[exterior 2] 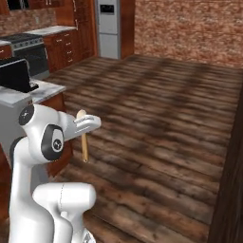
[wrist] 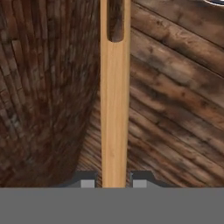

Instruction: Organize the utensils by type. Pick up the wooden spoons from the counter and place them in the open cabinet. Then pick up the metallic utensils from the counter and place them in the open drawer.

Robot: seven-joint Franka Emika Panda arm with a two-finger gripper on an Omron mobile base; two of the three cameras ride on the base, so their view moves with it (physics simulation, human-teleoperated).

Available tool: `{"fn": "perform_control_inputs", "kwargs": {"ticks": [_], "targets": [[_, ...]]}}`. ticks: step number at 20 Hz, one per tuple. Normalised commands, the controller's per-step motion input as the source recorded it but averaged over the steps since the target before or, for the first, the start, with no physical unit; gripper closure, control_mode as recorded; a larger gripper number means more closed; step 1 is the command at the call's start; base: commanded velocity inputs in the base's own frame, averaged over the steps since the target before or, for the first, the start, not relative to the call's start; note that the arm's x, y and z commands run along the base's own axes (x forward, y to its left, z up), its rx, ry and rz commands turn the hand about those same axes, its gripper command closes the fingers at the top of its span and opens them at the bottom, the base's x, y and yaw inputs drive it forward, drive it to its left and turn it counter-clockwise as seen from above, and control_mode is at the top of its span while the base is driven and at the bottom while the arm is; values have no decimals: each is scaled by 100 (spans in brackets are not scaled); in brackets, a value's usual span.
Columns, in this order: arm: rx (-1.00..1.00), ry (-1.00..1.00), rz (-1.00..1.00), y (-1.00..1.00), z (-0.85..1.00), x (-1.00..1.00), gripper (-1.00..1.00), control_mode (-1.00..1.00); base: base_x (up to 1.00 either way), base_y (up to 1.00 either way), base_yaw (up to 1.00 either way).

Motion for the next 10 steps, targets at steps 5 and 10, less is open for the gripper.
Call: {"fn": "perform_control_inputs", "kwargs": {"ticks": [5,10], "targets": [[0,0,0,0,0,0,100,100,74,-54,31],[0,0,0,0,0,0,100,100,82,-49,36]]}}
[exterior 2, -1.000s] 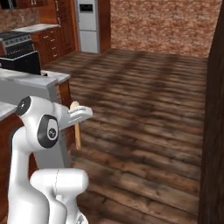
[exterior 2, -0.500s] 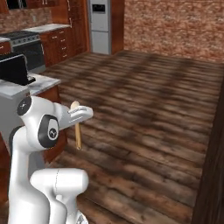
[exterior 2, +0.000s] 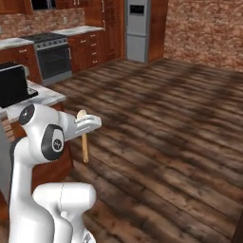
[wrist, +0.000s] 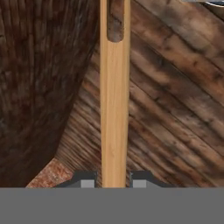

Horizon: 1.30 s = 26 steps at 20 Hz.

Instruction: Organize the utensils by type. Pick up the wooden spoons from the counter and place them in the open cabinet. Then pick up the metallic utensils from the counter and place them in the open drawer.

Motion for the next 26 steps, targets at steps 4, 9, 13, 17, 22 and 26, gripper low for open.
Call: {"fn": "perform_control_inputs", "kwargs": {"ticks": [4,9,13,17,22,26], "targets": [[0,0,0,0,0,0,100,100,81,-54,34],[0,0,0,0,0,0,100,100,79,-57,29],[0,0,0,0,0,0,100,100,78,-55,24],[0,0,0,0,0,0,100,100,80,-51,24],[0,0,0,0,0,0,100,100,80,-44,26],[0,0,0,0,0,0,100,100,76,-51,30]]}}
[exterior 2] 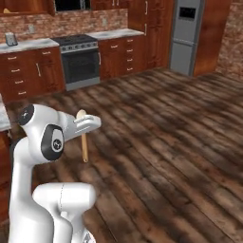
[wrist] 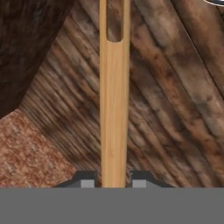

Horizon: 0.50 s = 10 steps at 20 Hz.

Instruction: Organize the utensils by type. Pick up the wooden spoons from the counter and place them in the open cabinet. Then pick up the metallic utensils from the counter and place them in the open drawer.

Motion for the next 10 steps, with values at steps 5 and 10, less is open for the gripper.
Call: {"fn": "perform_control_inputs", "kwargs": {"ticks": [5,10], "targets": [[0,0,0,0,0,0,100,100,82,-23,34],[0,0,0,0,0,0,100,100,92,-3,38]]}}
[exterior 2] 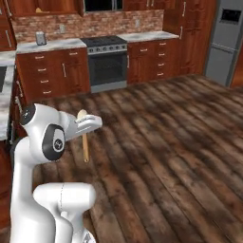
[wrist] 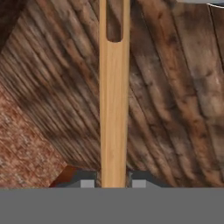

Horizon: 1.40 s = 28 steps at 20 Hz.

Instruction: Organize the utensils by type. Pick up the wooden spoons from the counter and place them in the open cabinet. Then pick up the metallic utensils from the counter and place them in the open drawer.

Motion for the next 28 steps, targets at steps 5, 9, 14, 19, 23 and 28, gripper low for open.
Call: {"fn": "perform_control_inputs", "kwargs": {"ticks": [5,9,14,19,23,28], "targets": [[0,0,0,0,0,0,100,100,95,0,37],[0,0,0,0,0,0,100,100,99,-1,34],[0,0,0,0,0,0,100,100,100,-37,31],[0,0,0,0,0,0,100,100,100,-39,28],[0,0,0,0,0,0,100,100,94,-41,27],[0,0,0,0,0,0,100,100,83,-14,23]]}}
